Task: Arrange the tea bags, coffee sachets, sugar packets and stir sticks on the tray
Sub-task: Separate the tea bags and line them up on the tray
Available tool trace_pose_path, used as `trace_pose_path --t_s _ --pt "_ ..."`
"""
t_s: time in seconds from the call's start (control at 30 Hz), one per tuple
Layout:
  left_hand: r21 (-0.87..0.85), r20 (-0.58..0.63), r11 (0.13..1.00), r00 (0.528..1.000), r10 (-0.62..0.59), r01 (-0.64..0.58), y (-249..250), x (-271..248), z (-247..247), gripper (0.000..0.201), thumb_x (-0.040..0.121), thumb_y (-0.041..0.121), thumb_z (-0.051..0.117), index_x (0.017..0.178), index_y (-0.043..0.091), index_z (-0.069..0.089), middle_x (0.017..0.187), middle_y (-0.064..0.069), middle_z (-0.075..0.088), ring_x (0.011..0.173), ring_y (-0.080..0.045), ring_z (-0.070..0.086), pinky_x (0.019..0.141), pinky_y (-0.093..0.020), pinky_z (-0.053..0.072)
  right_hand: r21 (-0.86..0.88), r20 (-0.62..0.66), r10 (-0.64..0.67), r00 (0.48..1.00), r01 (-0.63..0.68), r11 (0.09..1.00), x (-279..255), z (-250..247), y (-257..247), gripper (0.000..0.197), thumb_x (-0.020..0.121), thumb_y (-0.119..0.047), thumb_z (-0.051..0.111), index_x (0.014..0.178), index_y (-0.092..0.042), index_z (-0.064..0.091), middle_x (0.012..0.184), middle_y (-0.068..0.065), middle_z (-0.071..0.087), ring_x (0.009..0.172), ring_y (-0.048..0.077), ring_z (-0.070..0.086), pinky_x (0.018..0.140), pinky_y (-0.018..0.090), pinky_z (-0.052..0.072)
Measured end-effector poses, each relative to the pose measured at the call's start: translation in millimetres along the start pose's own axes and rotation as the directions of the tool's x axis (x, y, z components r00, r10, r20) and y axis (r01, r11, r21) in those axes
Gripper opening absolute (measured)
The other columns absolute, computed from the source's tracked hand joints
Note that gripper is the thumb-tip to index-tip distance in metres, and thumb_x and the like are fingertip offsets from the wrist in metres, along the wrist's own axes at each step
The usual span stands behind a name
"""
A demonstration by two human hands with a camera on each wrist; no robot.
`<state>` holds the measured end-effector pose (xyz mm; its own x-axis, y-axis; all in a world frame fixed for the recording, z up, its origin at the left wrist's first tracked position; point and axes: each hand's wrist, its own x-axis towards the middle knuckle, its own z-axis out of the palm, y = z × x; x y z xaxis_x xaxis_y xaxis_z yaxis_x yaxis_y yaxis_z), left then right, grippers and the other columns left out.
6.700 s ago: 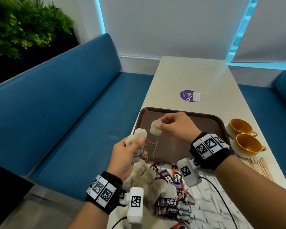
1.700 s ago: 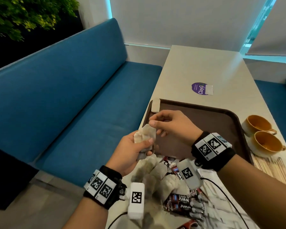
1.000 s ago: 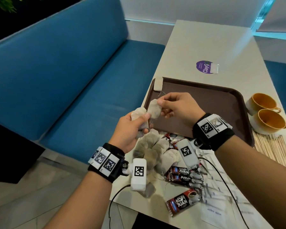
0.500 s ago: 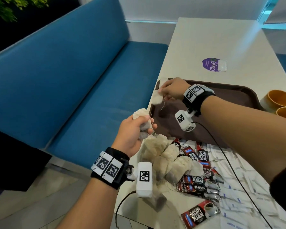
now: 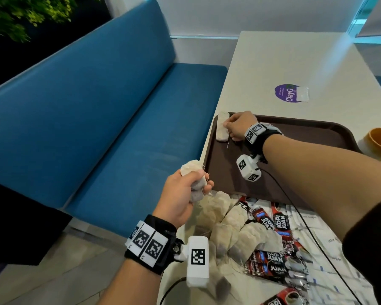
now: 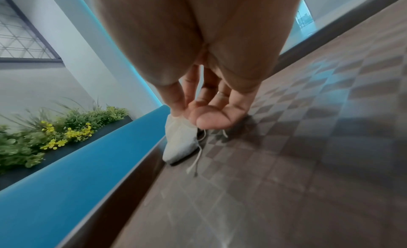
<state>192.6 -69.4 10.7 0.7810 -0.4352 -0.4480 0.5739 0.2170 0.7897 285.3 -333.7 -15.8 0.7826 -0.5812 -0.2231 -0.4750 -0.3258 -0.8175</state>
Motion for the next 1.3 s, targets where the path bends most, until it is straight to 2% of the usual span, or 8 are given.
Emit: trace_pose_path --t_s 0.13,0.27,0.4,0.53,0.77,0.93,1.07,1.3 --pt "-0.018 -0.007 1.0 1.0 -0.016 0.015 -4 -1 3 0.013 0.097 0.001 0.059 0.109 -0.004 0.061 0.096 -0.018 0.061 0.082 -0.029 0.066 0.07 -0.029 0.055 0.087 0.035 0.034 0.999 -0.037 0.996 -1 1 1 0.008 0.097 -0.017 0.068 0.102 -0.012 0.063 0.076 0.01 0.065 0.052 0.016 0.058 0.044 0.024 0.055" --pt "-0.08 -0.01 0.996 1.0 -0.025 0.024 0 -3 3 0.037 0.076 -0.002 0.062 0.112 -0.004 0.058 0.1 -0.02 0.054 0.074 -0.028 0.066 0.087 -0.041 0.035 0.093 0.007 0.047 0.999 -0.047 0.995 -5 -4 0 0.021 0.095 -0.018 0.069 0.112 -0.014 0.057 0.084 0.009 0.065 0.055 0.018 0.061 0.054 0.034 0.06" --pt "-0.082 0.056 0.996 0.998 -0.031 0.036 5 -8 3 0.055 0.062 -0.003 0.054 0.117 -0.002 0.058 0.104 -0.021 0.057 0.09 -0.034 0.069 0.089 -0.038 0.049 0.131 -0.008 -0.006 1.0 0.007 0.991 -25 -13 -2 0.018 0.092 -0.014 0.067 0.11 -0.012 0.063 0.083 0.011 0.067 0.054 0.019 0.06 0.058 0.033 0.056" --pt "-0.03 0.146 0.999 0.989 -0.015 0.02 5 -16 8 0.05 0.067 -0.006 0.053 0.117 -0.003 0.058 0.107 -0.02 0.059 0.096 -0.034 0.071 0.087 -0.035 0.051 0.115 0.105 -0.171 0.98 0.159 0.981 -73 -24 -11 0.009 0.094 -0.012 0.068 0.1 -0.006 0.07 0.08 0.006 0.068 0.054 0.017 0.06 0.059 0.029 0.053" --pt "0.092 0.264 0.996 0.964 -0.024 -0.001 1 -25 16 0.037 0.091 -0.017 0.05 0.128 -0.01 0.051 0.108 -0.019 0.064 0.095 -0.033 0.072 0.092 -0.039 0.055 0.279 0.268 -0.268 0.925 0.192 0.941 -167 -36 -27 0.017 0.096 -0.024 0.071 0.1 -0.007 0.071 0.083 0.004 0.069 0.064 0.016 0.058 0.055 0.022 0.047" --pt "0.224 0.344 0.974 0.937 -0.05 -0.03 1 -37 21 0.024 0.094 -0.01 0.058 0.117 -0.004 0.06 0.103 -0.019 0.067 0.098 -0.04 0.063 0.087 -0.041 0.048 0.27 0.219 -0.336 0.916 0.273 0.923 -203 -39 -19 0.02 0.089 -0.02 0.078 0.107 -0.012 0.073 0.087 0.006 0.066 0.066 0.01 0.057 0.06 0.016 0.05" --pt "0.269 0.349 0.963 0.934 -0.076 -0.022 1 -45 22 0.018 0.092 -0.008 0.064 0.109 -0.003 0.064 0.092 -0.013 0.068 0.074 -0.026 0.066 0.062 -0.026 0.055 0.224 0.251 -0.35 0.903 0.297 0.928 -213 -46 -11 0.011 0.089 -0.02 0.079 0.098 -0.012 0.078 0.088 0.012 0.075 0.07 0.009 0.062 0.068 0.022 0.052" --pt "0.159 0.197 0.987 0.98 -0.003 -0.029 1 -42 17 0.017 0.095 0.001 0.063 0.112 -0.003 0.064 0.088 -0.014 0.067 0.067 -0.023 0.062 0.053 -0.023 0.048 0.354 0.179 -0.268 0.947 0.192 0.915 -212 -52 0 0.02 0.092 -0.014 0.076 0.098 0.005 0.072 0.068 0.008 0.063 0.06 0.018 0.052 0.054 0.022 0.046"
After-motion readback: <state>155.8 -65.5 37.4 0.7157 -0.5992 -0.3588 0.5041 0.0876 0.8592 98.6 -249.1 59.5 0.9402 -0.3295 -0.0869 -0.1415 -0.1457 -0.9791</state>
